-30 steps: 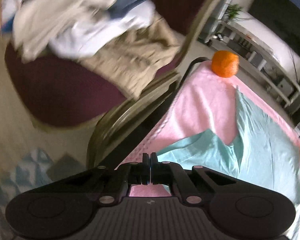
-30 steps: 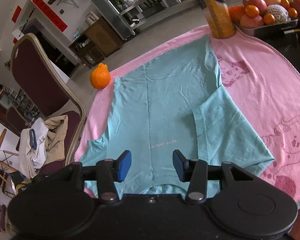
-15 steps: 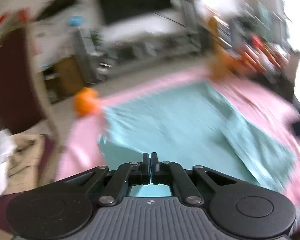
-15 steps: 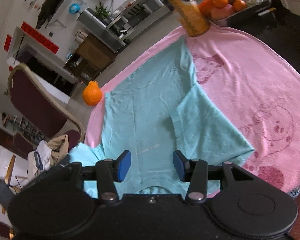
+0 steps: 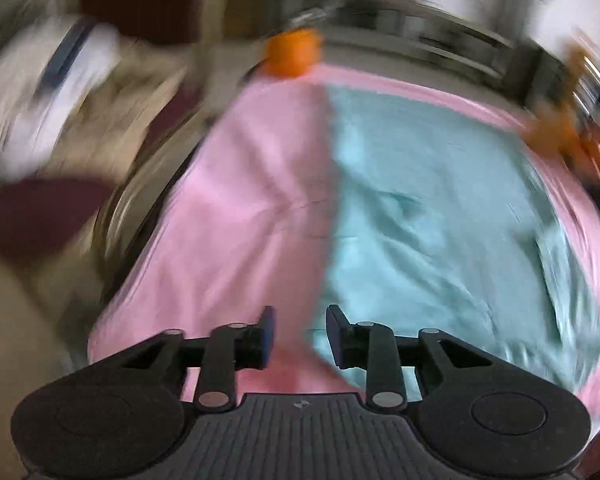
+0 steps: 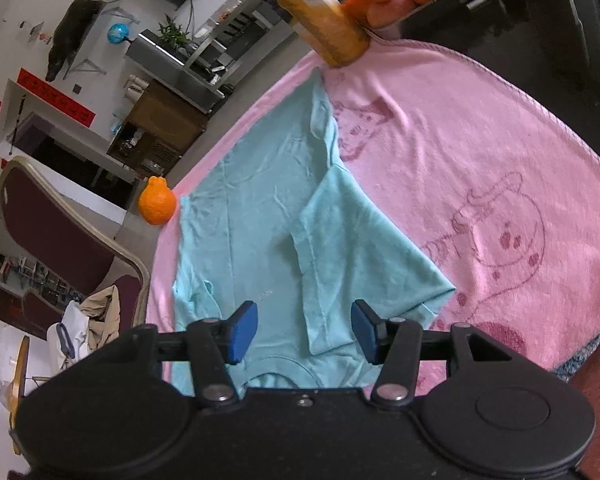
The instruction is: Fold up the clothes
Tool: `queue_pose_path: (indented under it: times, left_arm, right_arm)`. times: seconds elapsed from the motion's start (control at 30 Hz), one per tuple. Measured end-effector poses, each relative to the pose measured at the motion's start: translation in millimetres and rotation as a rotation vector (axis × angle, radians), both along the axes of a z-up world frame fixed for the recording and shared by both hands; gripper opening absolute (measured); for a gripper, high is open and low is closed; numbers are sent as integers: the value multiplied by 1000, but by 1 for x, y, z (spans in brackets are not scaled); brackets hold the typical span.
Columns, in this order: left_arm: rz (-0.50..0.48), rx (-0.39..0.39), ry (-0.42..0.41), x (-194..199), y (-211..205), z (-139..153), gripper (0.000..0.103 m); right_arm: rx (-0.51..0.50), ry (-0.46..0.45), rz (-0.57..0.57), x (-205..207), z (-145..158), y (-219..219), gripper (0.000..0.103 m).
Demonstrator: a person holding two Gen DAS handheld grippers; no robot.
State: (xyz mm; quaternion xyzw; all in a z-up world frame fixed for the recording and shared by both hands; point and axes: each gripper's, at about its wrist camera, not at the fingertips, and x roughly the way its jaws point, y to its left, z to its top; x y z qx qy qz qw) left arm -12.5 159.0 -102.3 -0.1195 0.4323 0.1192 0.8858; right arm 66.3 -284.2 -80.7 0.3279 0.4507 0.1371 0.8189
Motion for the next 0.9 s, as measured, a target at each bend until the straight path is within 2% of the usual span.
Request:
queue_pose_path:
  times: [0.07, 0.1, 0.17, 0.27, 0.33, 0.43, 0.53, 0.6, 0.63, 0.67, 0.73, 0.8, 0.9]
  left_arm:
    - [88, -101, 27, 2, 22, -9, 29]
    - [93, -138, 29, 1, 26, -13, 29]
    - [44, -166, 28, -2, 22, -17, 32]
    - [-75, -103, 37, -1, 1, -21, 34]
    - [-113, -31, 42, 2, -11, -26, 34]
    - [-119, 43, 33, 8, -20, -32, 31]
    - [-133, 78, -8, 6, -22, -27, 30]
    - [-154, 111, 9, 9, -23, -31, 28]
    - [-158, 134, 29, 11, -23, -35, 25]
    - [-155, 152, 39, 11, -23, -38, 18]
    - [-129, 141, 31, 5, -18, -37, 13]
    - [-110, 150, 37, 5, -17, -35, 12]
    - [-123, 194, 54, 3, -23, -32, 21]
  right_arm:
    - [-16, 15, -8, 1, -7, 0, 39]
    - [-22, 25, -11, 2, -11, -1, 38]
    - [-23, 47, -19, 2, -17, -3, 39]
    - [-32, 57, -16, 2, -19, -6, 39]
    - [-38, 57, -12, 2, -18, -5, 39]
    - [-47, 51, 7, 2, -17, -1, 39]
    - [-58, 49, 29, 2, -16, 3, 40]
    - [-63, 50, 39, 2, -17, 5, 40]
    - [-64, 54, 39, 3, -18, 5, 40]
    - [-65, 58, 39, 3, -18, 5, 40]
    - [-68, 63, 42, 3, -20, 6, 40]
    - [-75, 65, 45, 2, -20, 6, 40]
    - [-81, 73, 46, 3, -22, 5, 41]
